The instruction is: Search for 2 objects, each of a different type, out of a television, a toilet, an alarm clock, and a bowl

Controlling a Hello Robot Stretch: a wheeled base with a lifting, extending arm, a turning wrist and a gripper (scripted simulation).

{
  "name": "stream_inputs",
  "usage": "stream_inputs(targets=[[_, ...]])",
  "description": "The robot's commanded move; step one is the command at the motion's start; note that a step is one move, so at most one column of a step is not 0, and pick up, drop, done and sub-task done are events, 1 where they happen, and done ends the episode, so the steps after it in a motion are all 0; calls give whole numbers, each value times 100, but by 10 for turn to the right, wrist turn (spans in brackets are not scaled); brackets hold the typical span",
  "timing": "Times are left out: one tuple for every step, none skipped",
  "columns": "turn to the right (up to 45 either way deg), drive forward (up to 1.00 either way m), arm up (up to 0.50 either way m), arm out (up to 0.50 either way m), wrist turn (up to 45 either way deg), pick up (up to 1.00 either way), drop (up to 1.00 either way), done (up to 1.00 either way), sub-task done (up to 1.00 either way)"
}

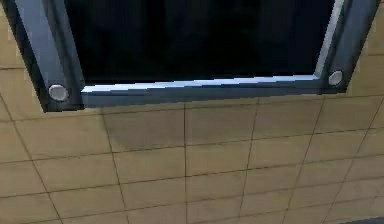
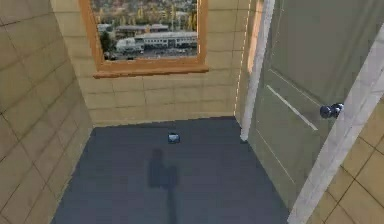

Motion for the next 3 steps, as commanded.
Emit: stream_inputs(targets=[[-450, 0, 0, 0, 0, 0, 0, 0, 0], [-450, 0, 0, 0, 0, 0, 0, 0, 0], [-270, 0, 0, 0, 0, 0, 0, 0, 0]])
